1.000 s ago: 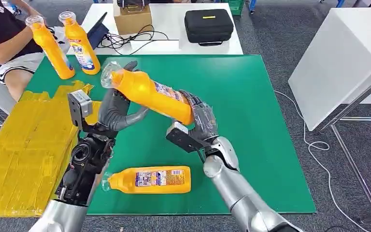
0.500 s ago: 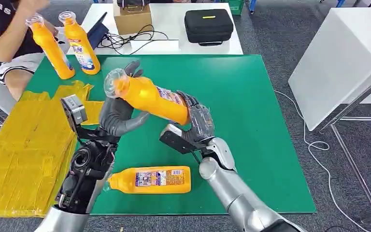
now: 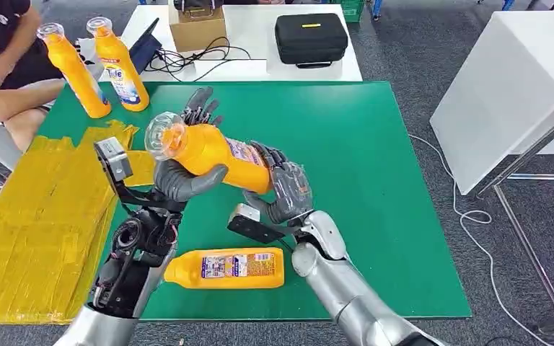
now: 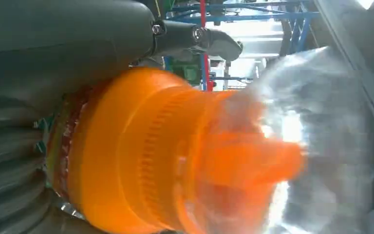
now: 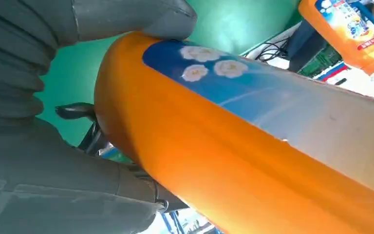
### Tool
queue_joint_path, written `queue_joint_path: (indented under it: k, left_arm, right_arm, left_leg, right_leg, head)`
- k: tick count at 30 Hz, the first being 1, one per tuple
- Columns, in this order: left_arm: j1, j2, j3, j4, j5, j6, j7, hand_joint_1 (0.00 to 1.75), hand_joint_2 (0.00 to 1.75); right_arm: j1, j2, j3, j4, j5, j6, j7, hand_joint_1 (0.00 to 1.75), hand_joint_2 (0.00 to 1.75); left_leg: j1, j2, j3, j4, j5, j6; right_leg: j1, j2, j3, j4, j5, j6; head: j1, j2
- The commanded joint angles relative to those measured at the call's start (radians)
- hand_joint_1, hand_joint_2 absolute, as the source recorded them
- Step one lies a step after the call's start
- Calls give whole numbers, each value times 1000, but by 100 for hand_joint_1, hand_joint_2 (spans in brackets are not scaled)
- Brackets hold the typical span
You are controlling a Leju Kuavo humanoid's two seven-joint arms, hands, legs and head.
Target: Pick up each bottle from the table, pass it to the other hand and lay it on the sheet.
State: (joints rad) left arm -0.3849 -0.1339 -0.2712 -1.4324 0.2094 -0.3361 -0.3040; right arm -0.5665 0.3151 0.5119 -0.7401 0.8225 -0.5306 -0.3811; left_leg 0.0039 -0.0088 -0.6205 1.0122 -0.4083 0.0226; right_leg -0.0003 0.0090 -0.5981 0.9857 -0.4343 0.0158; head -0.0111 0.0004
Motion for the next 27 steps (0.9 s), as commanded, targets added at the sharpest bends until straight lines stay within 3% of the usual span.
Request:
queue_joint_path:
  k: [1,16,17,27]
  left_arm:
    - [-116,5,-39,160,19,2,29,0,175]
    - [-137,-2,-33,212,19,40,21,0,175]
    - [-132,-6,-24,205,18,59,0,175,175]
    - [-92,-6,26,99,54,99,-44,175,175]
  right_arm:
    - [3,-13,143,-33,8,15,-43,175,175]
    - [17,-25,172,-51,-14,10,-46,175,175]
    - [19,-27,173,-48,-15,8,-40,175,175]
    - [0,-30,176,-18,-35,10,-44,175,175]
  left_leg:
    - [1,-1,5,0,-2,-1]
    - [1,-2,6,0,-2,-1]
    - [0,-2,4,0,-1,-1]
    - [1,-1,5,0,-2,-1]
  right_leg:
    - [1,-3,6,-1,-2,0]
    - [1,-3,7,-1,-3,0]
    - [0,-3,5,-1,-2,0]
    - [1,-2,7,-1,-2,0]
  head:
    - [0,0]
    - [0,0]
    - [0,0]
    - [0,0]
